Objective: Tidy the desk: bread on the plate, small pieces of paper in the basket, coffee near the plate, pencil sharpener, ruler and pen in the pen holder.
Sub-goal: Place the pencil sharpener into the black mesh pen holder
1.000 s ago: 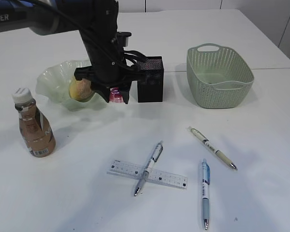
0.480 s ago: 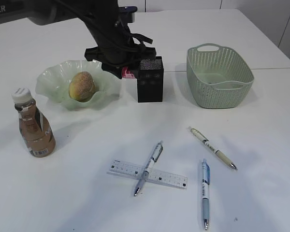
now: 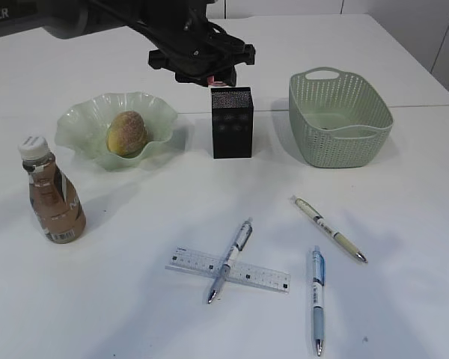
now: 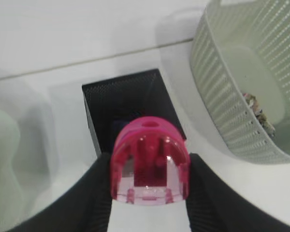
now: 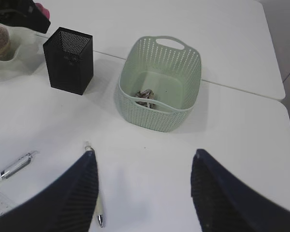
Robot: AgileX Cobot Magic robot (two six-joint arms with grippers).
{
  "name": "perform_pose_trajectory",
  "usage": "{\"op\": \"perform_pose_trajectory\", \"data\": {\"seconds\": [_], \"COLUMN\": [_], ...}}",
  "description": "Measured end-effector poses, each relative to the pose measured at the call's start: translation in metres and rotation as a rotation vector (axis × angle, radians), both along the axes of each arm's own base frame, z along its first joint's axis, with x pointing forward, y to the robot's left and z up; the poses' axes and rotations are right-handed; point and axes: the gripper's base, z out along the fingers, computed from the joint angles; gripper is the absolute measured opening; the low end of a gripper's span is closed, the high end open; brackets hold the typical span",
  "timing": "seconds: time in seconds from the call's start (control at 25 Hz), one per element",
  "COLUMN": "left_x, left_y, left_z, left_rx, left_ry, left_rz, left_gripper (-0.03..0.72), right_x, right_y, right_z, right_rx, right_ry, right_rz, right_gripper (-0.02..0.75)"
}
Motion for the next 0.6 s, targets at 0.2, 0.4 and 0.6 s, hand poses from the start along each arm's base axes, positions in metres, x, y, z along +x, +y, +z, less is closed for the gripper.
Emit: {"op": "perform_pose_trajectory", "data": {"seconds": [0.2, 0.4, 0.6], "left_x": [0.004, 0.008, 0.013], "left_y": [-0.001, -0.003, -0.007], "left_z": [0.005, -0.002, -0.017], "left_rx": [-0.005, -0.001, -0.002], "left_ry": [-0.077, -0.103, -0.107], "left_rz": [-0.013, -0.021, -0.027], "left_gripper": [0.301, 0.301, 0.301], "right_x": [0.0, 0.0, 0.0], "right_y": [0.0, 0.0, 0.0], "right_z": [0.0, 0.0, 0.0], "right_rx": [0.0, 0.0, 0.0], "right_ry": [0.0, 0.0, 0.0], "right_rz": [0.0, 0.0, 0.0], "right_gripper": [0.478, 0.478, 0.477]}}
